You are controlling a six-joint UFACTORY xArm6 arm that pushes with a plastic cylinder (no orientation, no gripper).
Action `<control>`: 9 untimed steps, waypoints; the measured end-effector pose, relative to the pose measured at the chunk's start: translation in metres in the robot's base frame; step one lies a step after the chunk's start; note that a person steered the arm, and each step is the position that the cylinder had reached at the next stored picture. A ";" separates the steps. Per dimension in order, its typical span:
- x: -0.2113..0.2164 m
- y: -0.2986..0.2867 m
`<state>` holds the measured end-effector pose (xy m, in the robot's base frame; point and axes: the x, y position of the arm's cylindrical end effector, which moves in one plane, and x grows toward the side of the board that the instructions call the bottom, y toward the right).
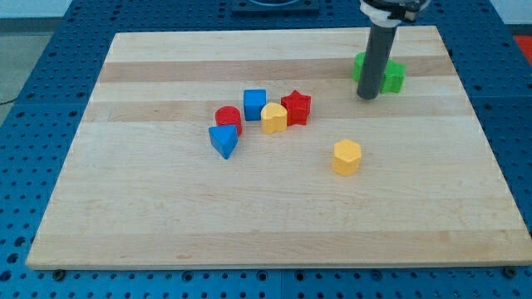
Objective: Move the green star along with a green circle slightly left
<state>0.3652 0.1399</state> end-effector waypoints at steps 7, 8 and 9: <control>0.015 0.116; -0.011 0.108; -0.025 0.098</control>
<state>0.3398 0.2377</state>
